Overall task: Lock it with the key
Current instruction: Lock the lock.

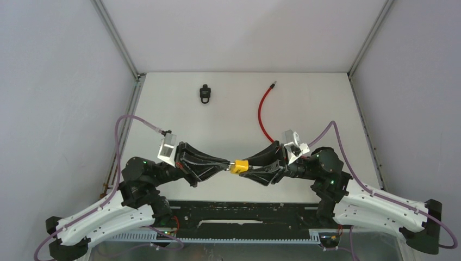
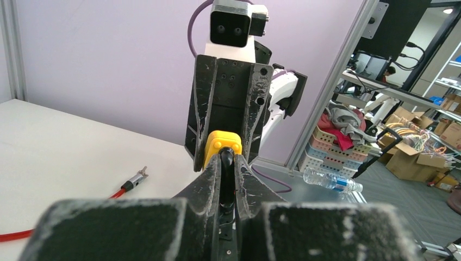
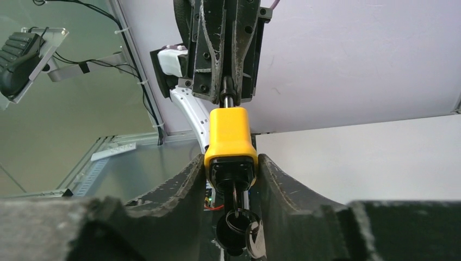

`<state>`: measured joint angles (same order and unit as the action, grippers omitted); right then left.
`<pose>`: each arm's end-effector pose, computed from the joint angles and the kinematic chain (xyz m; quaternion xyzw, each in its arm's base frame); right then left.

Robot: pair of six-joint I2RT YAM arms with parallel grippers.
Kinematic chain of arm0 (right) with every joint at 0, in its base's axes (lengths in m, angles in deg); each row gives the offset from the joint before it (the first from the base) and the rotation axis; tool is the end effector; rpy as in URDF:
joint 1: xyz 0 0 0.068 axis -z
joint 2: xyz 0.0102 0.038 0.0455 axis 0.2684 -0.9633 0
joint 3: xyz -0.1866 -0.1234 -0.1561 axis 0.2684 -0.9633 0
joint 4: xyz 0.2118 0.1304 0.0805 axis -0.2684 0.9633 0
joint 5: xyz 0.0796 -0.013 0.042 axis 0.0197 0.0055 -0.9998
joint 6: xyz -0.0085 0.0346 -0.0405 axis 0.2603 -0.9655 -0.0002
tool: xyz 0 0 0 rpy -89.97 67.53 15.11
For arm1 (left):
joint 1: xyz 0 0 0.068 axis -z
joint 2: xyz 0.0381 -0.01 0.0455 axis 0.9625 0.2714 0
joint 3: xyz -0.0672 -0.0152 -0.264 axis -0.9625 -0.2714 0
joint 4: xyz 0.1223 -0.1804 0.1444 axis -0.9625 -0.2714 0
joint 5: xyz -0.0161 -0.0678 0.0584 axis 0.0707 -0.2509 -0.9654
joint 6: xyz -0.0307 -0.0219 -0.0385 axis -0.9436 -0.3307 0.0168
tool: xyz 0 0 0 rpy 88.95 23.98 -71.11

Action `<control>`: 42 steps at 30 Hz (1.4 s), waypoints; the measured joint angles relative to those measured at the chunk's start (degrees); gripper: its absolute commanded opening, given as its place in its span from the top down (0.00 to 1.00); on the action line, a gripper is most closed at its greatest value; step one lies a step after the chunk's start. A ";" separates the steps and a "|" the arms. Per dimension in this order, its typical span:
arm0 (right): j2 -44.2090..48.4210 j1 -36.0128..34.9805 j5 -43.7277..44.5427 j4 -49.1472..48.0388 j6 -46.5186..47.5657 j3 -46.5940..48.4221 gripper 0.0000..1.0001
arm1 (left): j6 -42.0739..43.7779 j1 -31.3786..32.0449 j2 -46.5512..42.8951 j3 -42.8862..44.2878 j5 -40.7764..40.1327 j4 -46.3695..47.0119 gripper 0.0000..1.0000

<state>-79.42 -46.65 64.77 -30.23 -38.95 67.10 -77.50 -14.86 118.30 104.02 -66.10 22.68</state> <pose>0.0701 0.1651 0.3565 -0.3764 0.4582 0.6060 0.5303 0.0524 -0.1128 0.3736 0.2933 0.4763 -0.6317 0.5368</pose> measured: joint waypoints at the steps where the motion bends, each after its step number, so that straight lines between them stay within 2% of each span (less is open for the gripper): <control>1: -0.04 -0.09 -0.07 -0.20 -0.11 0.00 0.70 | -0.02 0.00 0.00 0.00 -0.17 0.04 1.00; 4: -0.13 -0.15 -0.04 -0.48 -0.46 0.00 0.85 | -0.20 0.00 0.00 0.00 -0.33 0.39 1.00; 5: -0.13 -0.17 -0.04 -0.50 -0.55 0.00 0.90 | -0.33 0.00 0.00 0.00 -0.35 0.44 0.98; 6: -0.13 -0.17 -0.02 -0.57 -0.61 0.00 0.95 | -0.37 0.00 0.00 0.00 -0.35 0.46 0.91; 7: -0.13 -0.20 0.09 -0.59 -0.63 0.00 0.99 | -0.37 0.00 0.00 0.00 -0.37 0.48 0.82; 10: -0.04 -0.20 0.72 -0.55 -0.83 0.00 1.00 | -0.55 0.00 0.00 0.00 -0.70 0.59 0.45; 12: 0.39 -0.20 1.77 0.66 -0.85 -0.11 1.00 | -0.66 0.00 -0.17 0.00 -0.83 1.31 0.30; 13: 0.74 -0.20 2.49 1.90 -0.87 -0.11 1.00 | -0.52 0.00 -0.37 0.00 -0.90 1.36 0.15; 15: 1.46 0.04 3.67 4.59 -0.85 -0.02 1.00 | -0.35 0.00 -0.85 0.02 -0.96 1.03 0.07; 21: 0.98 4.09 2.43 20.44 -0.76 7.41 1.00 | 1.01 0.00 -1.73 1.97 -0.90 -4.74 0.08; 28: -0.44 6.51 -2.89 32.37 0.22 16.35 1.00 | 3.80 0.00 -1.70 5.55 -0.46 -11.72 0.12; 38: -1.44 6.58 -8.41 38.56 1.14 19.76 1.00 | 4.70 0.00 0.33 5.64 -0.37 -14.73 0.33; 42: -1.44 6.58 -8.20 38.56 1.11 19.76 1.00 | 4.46 0.00 1.90 5.64 1.03 -14.64 0.48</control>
<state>-80.86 -40.07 56.57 8.32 -37.83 86.86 -73.05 -14.86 120.20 109.66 -65.07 8.03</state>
